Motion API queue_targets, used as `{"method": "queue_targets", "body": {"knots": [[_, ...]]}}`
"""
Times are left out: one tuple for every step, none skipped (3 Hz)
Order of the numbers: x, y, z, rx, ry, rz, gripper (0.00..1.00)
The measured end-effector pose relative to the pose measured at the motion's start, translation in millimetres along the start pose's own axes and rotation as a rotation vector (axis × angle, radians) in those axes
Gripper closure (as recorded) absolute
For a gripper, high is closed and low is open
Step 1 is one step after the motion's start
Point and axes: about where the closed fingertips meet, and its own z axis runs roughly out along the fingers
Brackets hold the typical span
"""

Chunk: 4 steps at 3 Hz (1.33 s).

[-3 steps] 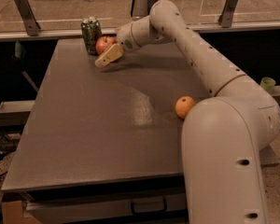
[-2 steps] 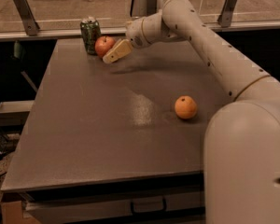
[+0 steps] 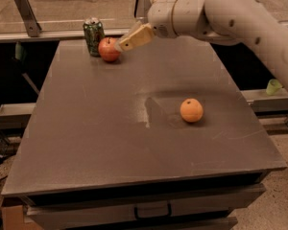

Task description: Move apple near green can

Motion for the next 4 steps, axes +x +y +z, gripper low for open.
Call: {"method": "queue_targets", "body": {"knots": [[-44,41,-36,0.047,-0.078,-0.064,0.0],[-60,54,-55,0.057,-0.118,-0.104,0.0],[-56,48,-56,0.054,-0.121,-0.108,0.0],[-47,9,-84,0.089,-0.083,-0.179,0.0]]}}
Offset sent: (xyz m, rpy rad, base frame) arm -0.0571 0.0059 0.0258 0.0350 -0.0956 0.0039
